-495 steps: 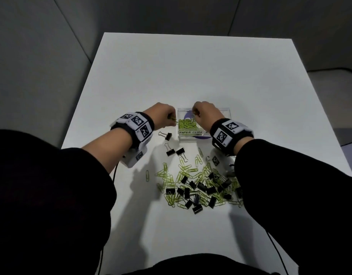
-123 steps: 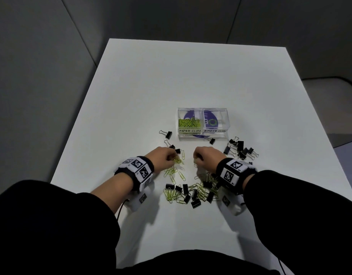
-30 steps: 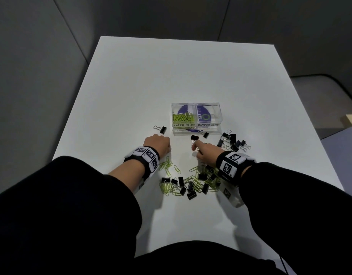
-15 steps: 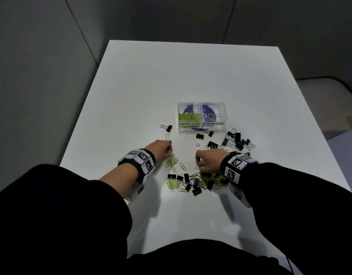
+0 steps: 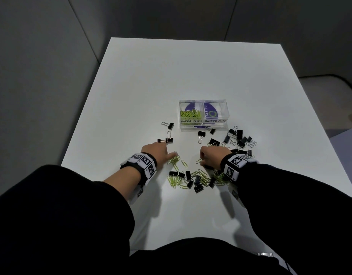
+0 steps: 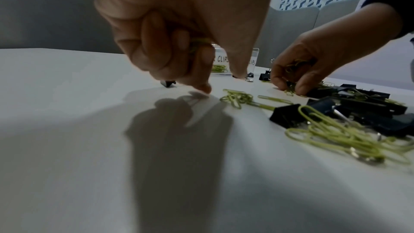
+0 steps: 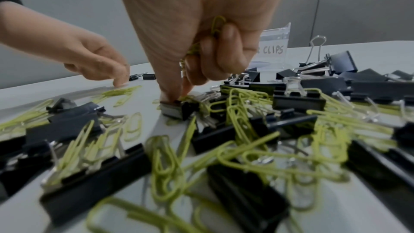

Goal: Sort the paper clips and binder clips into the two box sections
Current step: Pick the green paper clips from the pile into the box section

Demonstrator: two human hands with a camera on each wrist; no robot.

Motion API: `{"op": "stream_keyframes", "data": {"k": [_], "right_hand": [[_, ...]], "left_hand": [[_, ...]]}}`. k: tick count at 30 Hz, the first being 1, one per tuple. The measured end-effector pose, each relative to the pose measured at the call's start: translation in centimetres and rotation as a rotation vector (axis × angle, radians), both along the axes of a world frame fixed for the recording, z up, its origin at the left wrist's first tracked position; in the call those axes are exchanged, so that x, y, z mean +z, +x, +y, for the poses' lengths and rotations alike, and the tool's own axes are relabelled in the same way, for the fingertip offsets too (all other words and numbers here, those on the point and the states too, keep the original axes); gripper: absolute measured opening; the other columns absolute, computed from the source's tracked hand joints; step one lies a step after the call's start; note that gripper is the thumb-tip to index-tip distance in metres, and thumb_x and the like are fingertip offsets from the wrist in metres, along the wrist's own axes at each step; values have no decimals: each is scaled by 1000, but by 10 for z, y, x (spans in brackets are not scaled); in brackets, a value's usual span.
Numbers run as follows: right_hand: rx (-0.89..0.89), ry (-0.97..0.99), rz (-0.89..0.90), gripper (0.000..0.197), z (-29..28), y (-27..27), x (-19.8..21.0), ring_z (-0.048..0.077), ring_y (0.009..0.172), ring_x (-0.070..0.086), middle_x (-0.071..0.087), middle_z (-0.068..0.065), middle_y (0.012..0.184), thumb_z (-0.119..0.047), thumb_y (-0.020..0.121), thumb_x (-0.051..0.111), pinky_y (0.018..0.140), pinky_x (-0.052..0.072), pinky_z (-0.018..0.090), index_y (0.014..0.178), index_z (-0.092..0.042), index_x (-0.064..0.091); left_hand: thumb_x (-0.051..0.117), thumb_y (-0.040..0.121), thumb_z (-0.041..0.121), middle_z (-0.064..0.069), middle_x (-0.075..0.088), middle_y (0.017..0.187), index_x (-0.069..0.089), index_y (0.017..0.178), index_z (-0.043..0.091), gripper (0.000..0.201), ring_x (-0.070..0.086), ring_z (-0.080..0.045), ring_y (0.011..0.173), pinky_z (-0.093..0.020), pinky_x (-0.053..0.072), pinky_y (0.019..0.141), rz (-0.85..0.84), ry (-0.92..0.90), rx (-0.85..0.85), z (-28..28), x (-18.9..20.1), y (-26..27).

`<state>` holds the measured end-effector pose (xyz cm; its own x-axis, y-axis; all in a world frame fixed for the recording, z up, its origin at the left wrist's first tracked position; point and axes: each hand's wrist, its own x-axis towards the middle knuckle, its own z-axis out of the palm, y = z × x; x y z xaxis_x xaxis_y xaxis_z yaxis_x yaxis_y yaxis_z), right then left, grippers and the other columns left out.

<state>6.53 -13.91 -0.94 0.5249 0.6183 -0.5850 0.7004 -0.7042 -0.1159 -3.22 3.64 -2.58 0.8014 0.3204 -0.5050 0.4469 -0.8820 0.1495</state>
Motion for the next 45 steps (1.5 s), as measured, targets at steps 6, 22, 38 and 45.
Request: {"op": "stream_keyframes", "data": {"k": [6, 22, 38, 45], "right_hand": [[10, -21, -12, 27, -3, 2, -3, 25, 101, 60, 65, 6, 111, -34, 95, 46, 84, 46, 35, 110, -13, 53], [139, -29, -43, 24, 6, 9, 0, 30, 101, 60, 64, 12, 109, -22, 92, 44, 78, 46, 34, 109, -8, 55], [-38, 218, -184, 21, 87, 97, 52, 24, 83, 53, 57, 1, 92, -14, 94, 42, 74, 43, 31, 109, -8, 57], [-133, 361, 40, 39, 91, 109, 36, 27, 111, 57, 59, 11, 126, -17, 90, 57, 91, 44, 31, 127, -6, 51]], "left_hand": [[61, 82, 50, -3, 64, 100, 58, 97, 10, 43, 59, -22, 94, -30, 45, 78, 24, -32, -123, -11, 0, 3], [35, 99, 33, -9, 64, 110, 54, 116, 9, 35, 60, -25, 102, -32, 45, 82, 26, 28, -375, -8, 15, 21], [38, 99, 29, -14, 58, 117, 52, 114, 5, 32, 54, -29, 106, -34, 41, 83, -189, -32, -164, 57, 75, 111], [45, 97, 24, -15, 60, 116, 58, 113, 4, 28, 56, -30, 107, -35, 43, 87, -183, -17, -169, 60, 65, 131]]}}
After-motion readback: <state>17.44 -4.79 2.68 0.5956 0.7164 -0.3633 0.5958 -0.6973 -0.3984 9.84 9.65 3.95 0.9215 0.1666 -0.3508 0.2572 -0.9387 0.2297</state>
